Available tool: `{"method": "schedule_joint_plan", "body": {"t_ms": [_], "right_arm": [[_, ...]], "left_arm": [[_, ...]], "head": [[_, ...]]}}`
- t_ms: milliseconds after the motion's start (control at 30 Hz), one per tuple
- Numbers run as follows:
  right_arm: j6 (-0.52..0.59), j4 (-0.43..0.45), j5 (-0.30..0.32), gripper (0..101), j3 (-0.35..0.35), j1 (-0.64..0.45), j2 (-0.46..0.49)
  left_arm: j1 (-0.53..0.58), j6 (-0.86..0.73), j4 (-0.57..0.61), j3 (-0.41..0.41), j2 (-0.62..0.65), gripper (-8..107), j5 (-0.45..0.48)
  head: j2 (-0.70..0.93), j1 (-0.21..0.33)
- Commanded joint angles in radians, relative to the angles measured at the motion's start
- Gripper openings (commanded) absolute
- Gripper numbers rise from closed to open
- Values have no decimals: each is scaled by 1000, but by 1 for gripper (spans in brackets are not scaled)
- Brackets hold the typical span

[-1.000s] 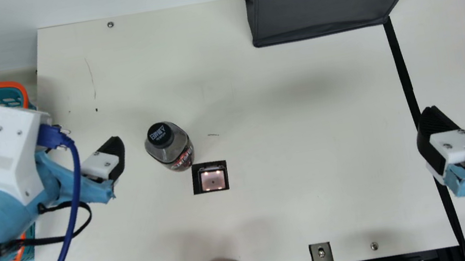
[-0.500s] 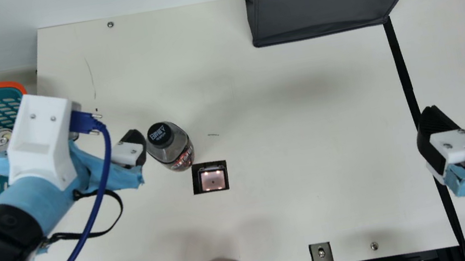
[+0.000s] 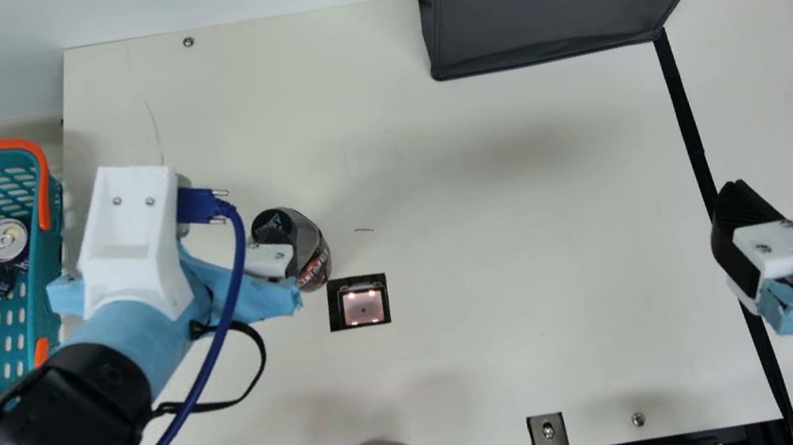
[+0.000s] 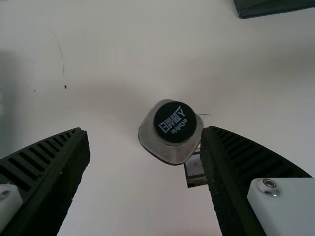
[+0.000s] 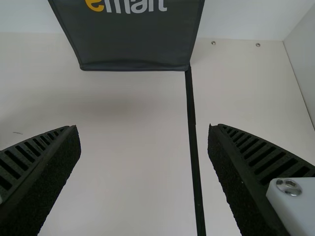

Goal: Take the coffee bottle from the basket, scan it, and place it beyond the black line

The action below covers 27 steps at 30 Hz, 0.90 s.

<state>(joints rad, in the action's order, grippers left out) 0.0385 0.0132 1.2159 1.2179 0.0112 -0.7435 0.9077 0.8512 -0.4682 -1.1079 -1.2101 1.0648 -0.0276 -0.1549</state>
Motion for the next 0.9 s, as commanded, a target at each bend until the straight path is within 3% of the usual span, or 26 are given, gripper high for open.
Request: {"method": "schedule_joint_plan", "body": {"t_ms": [0,867], "right_arm": [[0,0,0,91,0,0,0],[0,0,2,91,0,0,0]], "left_arm": [[9,25,-1,-6,-11,90,3],[23,133,-8,-17,-131,90,-63]], "head": [[0,17],[0,17]]}}
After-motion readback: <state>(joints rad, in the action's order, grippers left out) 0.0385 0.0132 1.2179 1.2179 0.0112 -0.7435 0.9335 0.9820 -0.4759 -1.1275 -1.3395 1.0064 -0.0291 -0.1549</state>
